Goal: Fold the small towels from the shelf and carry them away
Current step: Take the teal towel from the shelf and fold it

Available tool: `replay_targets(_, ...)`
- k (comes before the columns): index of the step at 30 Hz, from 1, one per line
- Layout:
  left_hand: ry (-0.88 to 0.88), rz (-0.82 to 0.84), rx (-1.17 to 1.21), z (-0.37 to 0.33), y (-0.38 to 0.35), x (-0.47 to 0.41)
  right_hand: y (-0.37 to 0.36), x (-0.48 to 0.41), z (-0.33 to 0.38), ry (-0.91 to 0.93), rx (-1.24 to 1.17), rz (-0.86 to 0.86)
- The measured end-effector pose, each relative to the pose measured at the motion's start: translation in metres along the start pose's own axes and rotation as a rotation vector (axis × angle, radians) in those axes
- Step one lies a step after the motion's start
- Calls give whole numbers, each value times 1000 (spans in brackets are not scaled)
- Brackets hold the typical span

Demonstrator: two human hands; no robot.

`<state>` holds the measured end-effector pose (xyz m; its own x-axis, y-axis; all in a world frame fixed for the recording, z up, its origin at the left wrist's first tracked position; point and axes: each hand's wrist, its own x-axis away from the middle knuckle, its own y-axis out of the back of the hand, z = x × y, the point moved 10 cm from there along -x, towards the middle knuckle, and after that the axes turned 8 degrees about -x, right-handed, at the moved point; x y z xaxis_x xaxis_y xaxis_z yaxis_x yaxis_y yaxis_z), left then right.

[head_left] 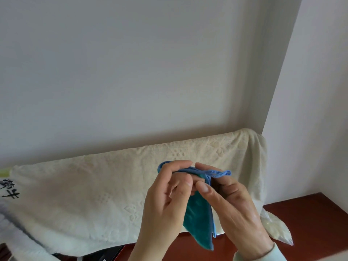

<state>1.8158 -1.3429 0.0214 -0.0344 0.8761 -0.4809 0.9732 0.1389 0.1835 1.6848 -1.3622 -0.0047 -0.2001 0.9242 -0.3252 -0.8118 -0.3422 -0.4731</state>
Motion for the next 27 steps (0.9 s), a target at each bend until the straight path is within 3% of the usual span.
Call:
replay_targets(6,-10,-122,72,7,17,10,-5,3,3,17,-25,-42)
replay_targets(10,87,-195,17,26,31,13,0,7,13,35,15,-93)
replay_targets(14,241,-21,75,49,21,14,-5,12,23,36,-13,-80)
replay_targets(18,257,199,209,45,3,15,-1,17,29,32,-46,-109)
replay_targets(27,197,146,222,17,-1,18,3,26,43,68,-74,-121)
